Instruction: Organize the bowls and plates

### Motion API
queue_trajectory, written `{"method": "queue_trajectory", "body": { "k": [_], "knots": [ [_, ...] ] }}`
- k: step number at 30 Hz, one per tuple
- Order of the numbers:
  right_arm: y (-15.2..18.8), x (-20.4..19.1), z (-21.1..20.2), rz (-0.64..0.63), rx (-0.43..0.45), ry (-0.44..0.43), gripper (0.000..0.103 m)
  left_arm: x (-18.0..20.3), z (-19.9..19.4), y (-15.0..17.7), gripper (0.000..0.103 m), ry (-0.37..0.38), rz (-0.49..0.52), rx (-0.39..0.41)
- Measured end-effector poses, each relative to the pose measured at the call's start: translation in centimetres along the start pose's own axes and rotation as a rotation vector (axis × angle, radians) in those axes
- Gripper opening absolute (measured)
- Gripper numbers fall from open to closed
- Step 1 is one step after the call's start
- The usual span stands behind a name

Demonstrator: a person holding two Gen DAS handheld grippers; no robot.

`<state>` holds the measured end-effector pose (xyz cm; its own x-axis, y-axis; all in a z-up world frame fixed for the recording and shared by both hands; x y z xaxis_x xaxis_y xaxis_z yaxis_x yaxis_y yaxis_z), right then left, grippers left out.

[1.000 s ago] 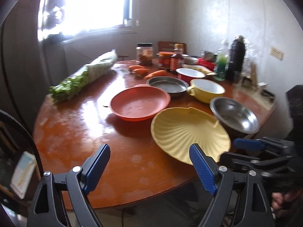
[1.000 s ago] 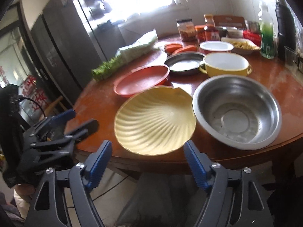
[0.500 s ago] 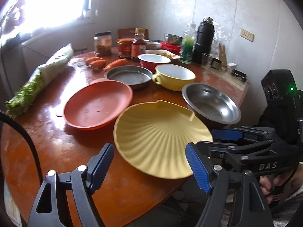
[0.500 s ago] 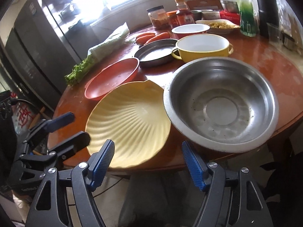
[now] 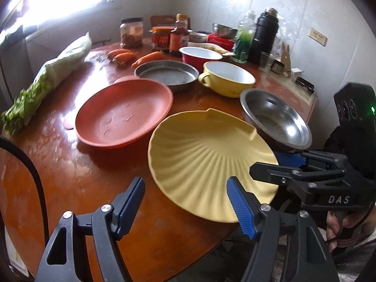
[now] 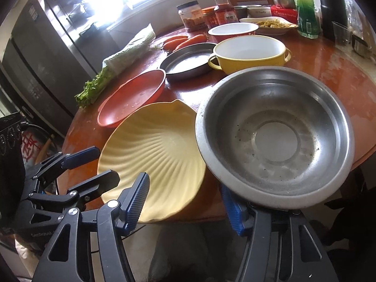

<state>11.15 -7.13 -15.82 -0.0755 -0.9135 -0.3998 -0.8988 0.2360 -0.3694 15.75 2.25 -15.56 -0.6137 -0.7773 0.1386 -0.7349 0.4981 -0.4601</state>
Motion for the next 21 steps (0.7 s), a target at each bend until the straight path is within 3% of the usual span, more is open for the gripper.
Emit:
{"method": "queue_trajectory", "body": {
  "k": [4, 8, 14, 17, 21],
  "knots": [
    [0.2, -0.4, 0.2, -0.007, -0.008, -0.02, 0.057, -0.2, 0.2, 0.0, 0.072, 0.049, -0.036, -0.02],
    [0.2, -0.5, 0.3, 0.002, -0.018, -0.04, 0.049, -0.9, 1.2, 0.1, 0.071, 0.031, -0.058, -0.054],
    [-0.2, -0.2, 0.5, 0.016, -0.021, -0.017, 0.038, -1.3, 1.6, -0.3, 0.052, 0.08, -0.101, -0.059],
    [-0.2, 0.0, 0.5, 0.016, -0.025, -0.002, 0.03, -1.5, 1.7, -0.5, 0.038, 0.072, -0.104, -0.062],
    [-0.2, 0.3, 0.6, 0.014, -0.028, 0.02, 0.02, -2.0, 1.7, -0.5, 0.029, 0.048, -0.123, -0.065]
  ]
}}
Point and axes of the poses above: each gripper's, at about its wrist camera, not at the fingertips, and z roughly the way its jaws point, x to its right, y to its underside, the point moved 10 cm from there along z, roughly the way its jaws point, and after that the axes turned 11 degrees about -x, right-handed, at the moved point
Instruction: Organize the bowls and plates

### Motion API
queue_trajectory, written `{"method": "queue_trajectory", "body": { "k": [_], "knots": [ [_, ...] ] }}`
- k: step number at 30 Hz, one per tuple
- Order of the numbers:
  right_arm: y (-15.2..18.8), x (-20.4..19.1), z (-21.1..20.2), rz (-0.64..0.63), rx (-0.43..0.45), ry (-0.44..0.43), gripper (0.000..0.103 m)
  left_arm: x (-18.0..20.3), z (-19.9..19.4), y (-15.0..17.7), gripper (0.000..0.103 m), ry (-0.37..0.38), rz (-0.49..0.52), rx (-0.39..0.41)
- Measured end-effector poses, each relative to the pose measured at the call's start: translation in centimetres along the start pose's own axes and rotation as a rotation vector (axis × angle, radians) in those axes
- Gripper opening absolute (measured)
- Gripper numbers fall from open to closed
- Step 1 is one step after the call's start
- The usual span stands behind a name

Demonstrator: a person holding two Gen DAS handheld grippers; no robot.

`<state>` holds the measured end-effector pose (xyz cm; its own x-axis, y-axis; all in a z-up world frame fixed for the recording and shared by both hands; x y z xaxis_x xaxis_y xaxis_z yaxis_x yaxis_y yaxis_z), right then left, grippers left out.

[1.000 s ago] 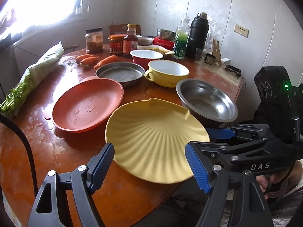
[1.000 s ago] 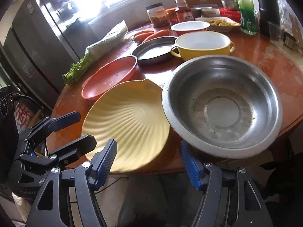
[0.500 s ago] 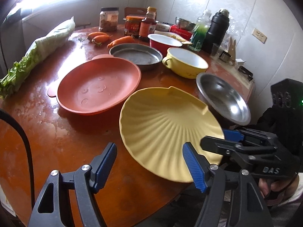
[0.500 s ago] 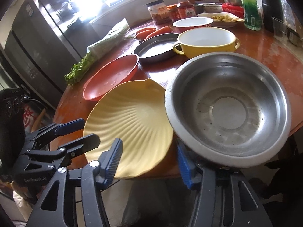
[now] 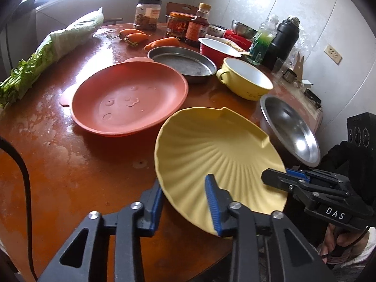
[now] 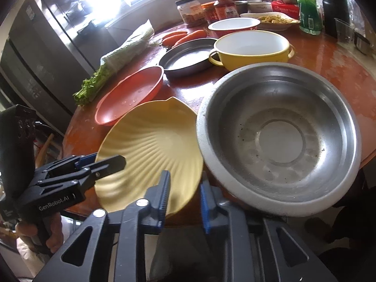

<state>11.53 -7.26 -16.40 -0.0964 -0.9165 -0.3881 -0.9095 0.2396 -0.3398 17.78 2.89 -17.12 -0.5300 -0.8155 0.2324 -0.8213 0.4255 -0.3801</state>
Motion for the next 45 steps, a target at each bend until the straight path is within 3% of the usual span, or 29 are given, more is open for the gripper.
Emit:
{"method": "queue_trajectory", "body": {
  "k": [7, 18, 29, 40, 43, 45],
  "knots": [
    [0.0, -0.5, 0.1, -0.022, -0.005, 0.008, 0.015, -1.0, -0.8, 1.0, 0.024, -0.036, -0.04, -0.001],
    [-0.1, -5.1, 1.2, -0.127, -0.038, -0.012, 0.015, -4.3, -3.6, 4.0, 0.024, -0.144, -0.145, 0.008],
    [0.0, -8.4, 3.0, -0.192, -0.086, -0.009, 0.015, -7.7, -4.5, 6.0, 0.023, -0.153, -0.247, 0.01],
    [-0.1, -8.9, 3.8, -0.186, -0.099, -0.001, 0.015, -8.5, -4.8, 5.9, 0.022, -0.174, -0.253, 0.022],
    [-0.3, -8.4, 3.7, -0.171, -0.09, 0.011, 0.019, -8.6, -4.9, 5.9, 0.023, -0.169, -0.262, 0.037],
    [-0.5, -7.9, 3.4, -0.169, -0.07, 0.053, 0.037, -8.9, -5.0, 5.9, 0.027, -0.173, -0.277, 0.052]
  ]
}}
Point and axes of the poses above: each gripper's, at about its wrist camera, not at the fingertips, and z roughly the way its jaws point, x to its right, y to its underside, the point moved 10 cm from there along z, roughly the way its jaws point, and after that the axes turned 11 degrees about -x, right-handed, at the moved point
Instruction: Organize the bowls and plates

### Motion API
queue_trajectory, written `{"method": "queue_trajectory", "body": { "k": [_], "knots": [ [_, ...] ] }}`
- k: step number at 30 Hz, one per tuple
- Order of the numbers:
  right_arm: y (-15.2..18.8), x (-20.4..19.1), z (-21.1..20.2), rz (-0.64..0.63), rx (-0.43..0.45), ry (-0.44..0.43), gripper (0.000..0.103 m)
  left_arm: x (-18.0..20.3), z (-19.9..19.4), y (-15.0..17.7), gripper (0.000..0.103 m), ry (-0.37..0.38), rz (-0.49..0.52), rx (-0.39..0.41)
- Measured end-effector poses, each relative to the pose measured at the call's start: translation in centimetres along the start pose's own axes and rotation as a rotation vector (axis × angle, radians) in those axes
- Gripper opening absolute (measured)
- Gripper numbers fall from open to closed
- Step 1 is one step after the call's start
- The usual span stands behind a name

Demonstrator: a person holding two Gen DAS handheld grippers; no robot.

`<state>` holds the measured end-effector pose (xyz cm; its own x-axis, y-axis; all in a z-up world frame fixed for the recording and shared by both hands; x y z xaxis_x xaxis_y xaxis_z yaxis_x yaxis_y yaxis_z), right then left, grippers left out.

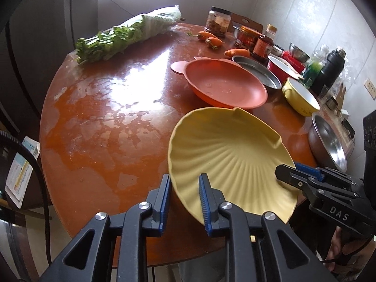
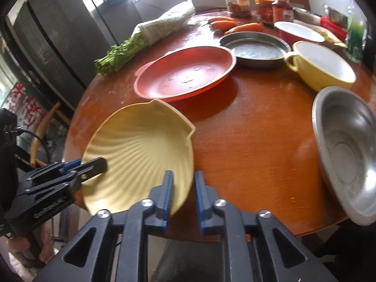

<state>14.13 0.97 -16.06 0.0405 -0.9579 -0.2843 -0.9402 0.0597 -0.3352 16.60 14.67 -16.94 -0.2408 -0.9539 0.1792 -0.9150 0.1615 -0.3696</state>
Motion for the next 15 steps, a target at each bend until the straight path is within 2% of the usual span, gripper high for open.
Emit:
{"method": "queue_trajectory", "body": {
  "k": [1, 2, 3, 5, 6, 8, 15],
  "knots": [
    [-0.1, 0.2, -0.2, -0.001, 0.011, 0.016, 0.042, -0.1, 0.0, 0.0, 0.029, -0.007, -0.002, 0.006],
    [-0.1, 0.4, -0.4, -0.003, 0.023, 0.035, 0.048, -0.3, -0.1, -0.1, 0.038, -0.026, 0.001, 0.014],
    [-0.2, 0.6, -0.6, -0.01, 0.038, 0.065, 0.049, -0.5, -0.1, -0.1, 0.049, -0.05, 0.003, 0.018],
    [-0.3, 0.9, -1.1, -0.03, 0.061, 0.111, 0.05, -1.0, -0.3, -0.2, 0.059, -0.122, 0.007, 0.029],
    [-0.3, 1.0, -1.3, -0.03, 0.064, 0.113, 0.051, -1.4, -0.5, -0.2, 0.059, -0.147, 0.004, 0.041],
    [-0.4, 1.1, -1.4, -0.017, 0.069, 0.099, 0.052, -1.7, -1.1, -0.2, 0.059, -0.146, -0.006, 0.057],
    [-1.0, 1.7, -2.9, 0.01, 0.082, 0.054, 0.052, -2.7, -6.8, -0.9, 0.059, -0.022, -0.055, 0.21]
  ]
}}
Point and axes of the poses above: each gripper's, at about its wrist camera, not at the fingertips, and z roughly the way its jaws point, x to its right, y to its underside, the point moved 10 cm from there along z, roughly the way its jaws point, and after that the axes turned 11 degrees about -x, right-handed, at the moved point
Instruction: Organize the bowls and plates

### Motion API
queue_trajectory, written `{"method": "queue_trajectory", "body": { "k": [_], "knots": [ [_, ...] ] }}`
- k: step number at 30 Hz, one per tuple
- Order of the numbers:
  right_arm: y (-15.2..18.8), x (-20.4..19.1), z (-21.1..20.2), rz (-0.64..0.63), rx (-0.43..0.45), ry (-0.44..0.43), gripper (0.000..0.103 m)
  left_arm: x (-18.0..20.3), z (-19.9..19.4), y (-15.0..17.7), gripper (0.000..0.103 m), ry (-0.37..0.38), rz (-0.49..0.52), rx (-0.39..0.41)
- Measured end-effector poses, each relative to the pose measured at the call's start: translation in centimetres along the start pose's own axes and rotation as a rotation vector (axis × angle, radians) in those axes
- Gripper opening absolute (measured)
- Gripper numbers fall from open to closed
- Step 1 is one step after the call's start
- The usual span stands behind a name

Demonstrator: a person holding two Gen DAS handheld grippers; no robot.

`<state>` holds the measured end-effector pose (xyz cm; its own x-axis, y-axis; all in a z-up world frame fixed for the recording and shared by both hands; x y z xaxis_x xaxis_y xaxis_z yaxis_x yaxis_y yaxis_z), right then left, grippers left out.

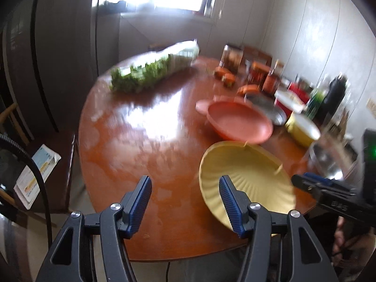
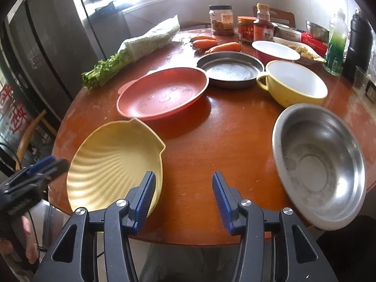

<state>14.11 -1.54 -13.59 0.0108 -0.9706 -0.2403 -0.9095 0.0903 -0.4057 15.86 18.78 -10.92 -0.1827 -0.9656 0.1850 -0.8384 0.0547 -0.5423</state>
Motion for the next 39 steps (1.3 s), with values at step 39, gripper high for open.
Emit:
{"method": "queue_trajectory", "body": {
  "k": [39],
  "knots": [
    [-12.1, 3.4, 8.5, 0.257, -0.221, -0.212, 0.042, 4.0, 13.9, -9.4, 0.058, 0.089, 0.247, -0.386]
  ]
}}
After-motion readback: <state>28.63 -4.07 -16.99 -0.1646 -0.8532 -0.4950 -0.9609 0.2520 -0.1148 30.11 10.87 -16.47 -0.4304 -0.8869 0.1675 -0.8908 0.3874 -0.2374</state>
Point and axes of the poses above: each gripper's, at about its wrist camera, not at the fingertips, and z roughly the way its jaws point, x to its right, y to its underside, the point moved 10 cm from there along z, roughly the way its jaws point, and after that the axes turned 11 degrees about -x, right-handed, at the moved point
